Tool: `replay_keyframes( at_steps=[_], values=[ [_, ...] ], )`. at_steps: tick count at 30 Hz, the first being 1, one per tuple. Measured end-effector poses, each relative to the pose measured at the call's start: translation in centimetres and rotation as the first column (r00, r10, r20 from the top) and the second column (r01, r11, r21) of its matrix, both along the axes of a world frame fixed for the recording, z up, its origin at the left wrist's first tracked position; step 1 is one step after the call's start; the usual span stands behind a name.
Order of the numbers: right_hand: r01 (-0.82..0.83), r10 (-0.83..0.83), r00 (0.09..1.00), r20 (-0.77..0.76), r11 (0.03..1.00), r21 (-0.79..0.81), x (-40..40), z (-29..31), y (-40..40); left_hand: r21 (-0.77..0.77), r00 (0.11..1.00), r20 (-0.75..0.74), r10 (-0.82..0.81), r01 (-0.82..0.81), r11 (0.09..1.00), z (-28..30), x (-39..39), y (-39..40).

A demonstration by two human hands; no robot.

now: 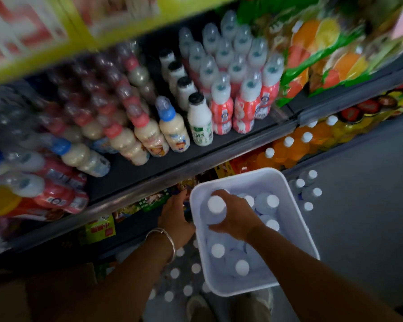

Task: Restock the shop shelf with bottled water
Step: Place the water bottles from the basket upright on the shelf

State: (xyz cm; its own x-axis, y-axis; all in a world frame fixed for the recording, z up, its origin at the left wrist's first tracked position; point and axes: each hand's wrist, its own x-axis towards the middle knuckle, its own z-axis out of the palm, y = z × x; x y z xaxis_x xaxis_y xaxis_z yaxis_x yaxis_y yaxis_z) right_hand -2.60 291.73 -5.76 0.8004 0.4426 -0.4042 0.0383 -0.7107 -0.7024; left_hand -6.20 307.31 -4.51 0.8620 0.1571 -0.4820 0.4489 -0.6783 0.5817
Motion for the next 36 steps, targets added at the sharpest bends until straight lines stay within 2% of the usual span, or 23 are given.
replay_keyframes(
  at_steps=[3, 5, 9, 14, 19, 21, 23, 29, 36],
  values=[
    [0.077, -0.078, 0.997, 0.010, 0.995, 0.063, 1.3, 5.5, -0.2, -0.023, 0.993, 0.053, -0.105, 0.106, 0.994, 4.6, 0.8, -0.5],
    [0.092, -0.097, 0.994, 0.047, 0.991, 0.098, 2.3, 9.9, -0.7, 0.004, 0.983, 0.034, -0.180, 0.180, 0.984, 8.1, 1.3, -1.1],
    [0.015, -0.028, 0.992, 0.123, 0.994, 0.107, 3.9, 20.5, -2.7, -0.248, 0.976, 0.072, -0.204, 0.215, 0.945, 14.8, 2.3, -1.5],
    [-0.003, -0.024, 0.975, 0.219, 0.993, 0.121, 5.0, 36.5, -6.1, -0.378, 0.907, 0.106, -0.407, 0.415, 0.828, 28.5, 4.0, -3.3],
    [0.022, -0.097, 0.941, 0.325, 0.974, 0.227, 4.7, 51.6, -9.9, -0.419, 0.863, 0.209, -0.460, 0.504, 0.755, 41.2, 6.2, -4.6],
    [0.042, -0.151, 0.919, 0.364, 0.956, 0.291, 5.0, 56.7, -11.3, -0.391, 0.832, 0.273, -0.484, 0.555, 0.734, 46.3, 7.0, -5.6],
    [0.054, -0.209, 0.881, 0.425, 0.936, 0.348, 5.2, 61.3, -12.3, -0.291, 0.764, 0.385, -0.518, 0.633, 0.717, 51.0, 7.8, -6.9],
    [-0.065, -0.282, 0.770, 0.572, 0.858, 0.509, 6.8, 72.3, -14.4, -0.169, 0.606, 0.609, -0.512, 0.730, 0.663, 64.4, 8.9, -9.9],
    [-0.210, -0.311, 0.706, 0.636, 0.766, 0.607, 11.9, 82.7, -14.1, -0.012, 0.574, 0.695, -0.432, 0.611, 0.792, 75.7, 12.8, -10.5]
  ],
)
